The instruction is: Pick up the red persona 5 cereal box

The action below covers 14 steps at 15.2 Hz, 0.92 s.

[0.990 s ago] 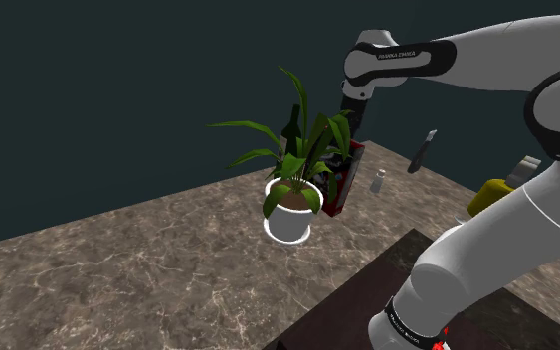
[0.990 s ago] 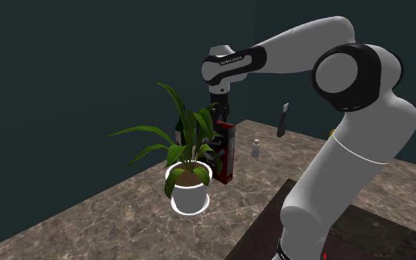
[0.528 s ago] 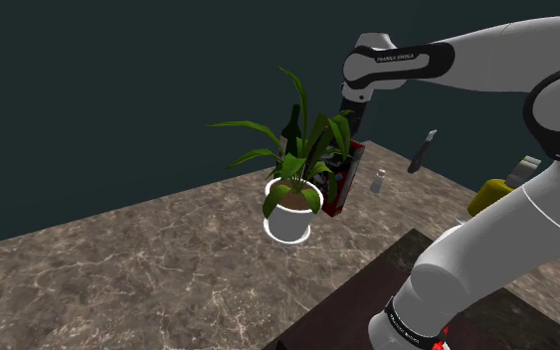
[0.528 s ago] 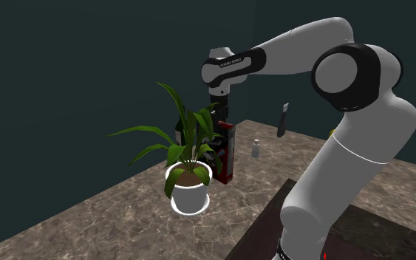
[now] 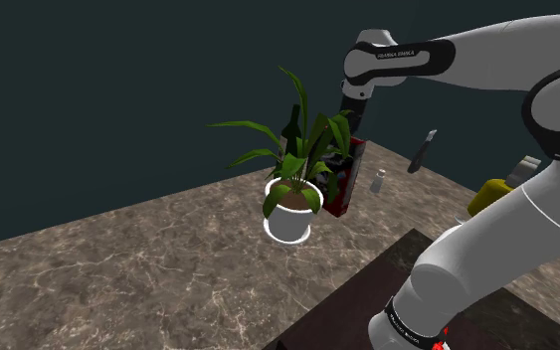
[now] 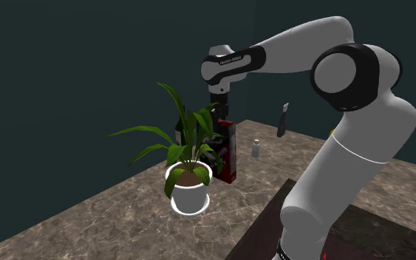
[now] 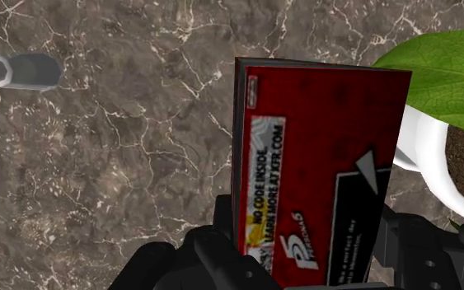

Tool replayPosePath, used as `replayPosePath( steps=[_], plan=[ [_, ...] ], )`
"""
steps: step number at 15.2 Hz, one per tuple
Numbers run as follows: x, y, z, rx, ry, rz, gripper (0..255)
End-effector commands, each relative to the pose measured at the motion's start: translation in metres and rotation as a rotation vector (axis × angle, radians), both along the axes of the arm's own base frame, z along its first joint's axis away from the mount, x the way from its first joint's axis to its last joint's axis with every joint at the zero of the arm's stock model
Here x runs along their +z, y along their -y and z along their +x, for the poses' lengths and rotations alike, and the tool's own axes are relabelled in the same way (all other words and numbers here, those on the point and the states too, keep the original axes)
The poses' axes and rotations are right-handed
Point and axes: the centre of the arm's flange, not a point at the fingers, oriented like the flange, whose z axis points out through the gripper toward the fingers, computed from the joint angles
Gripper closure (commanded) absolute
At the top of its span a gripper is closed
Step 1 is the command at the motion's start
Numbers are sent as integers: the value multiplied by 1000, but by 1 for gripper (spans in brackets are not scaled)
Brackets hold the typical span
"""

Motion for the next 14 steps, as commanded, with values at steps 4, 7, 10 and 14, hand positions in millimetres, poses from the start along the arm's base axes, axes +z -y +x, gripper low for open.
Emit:
replayPosePath(
  steps=[4, 7, 10, 14],
  plan=[
    [28, -1, -2, 0, 3, -1, 255],
    [44, -1, -2, 0, 3, -1, 255],
    [59, -1, -2, 0, 3, -1, 255],
    [71, -1, -2, 0, 3, -1, 255]
  ],
)
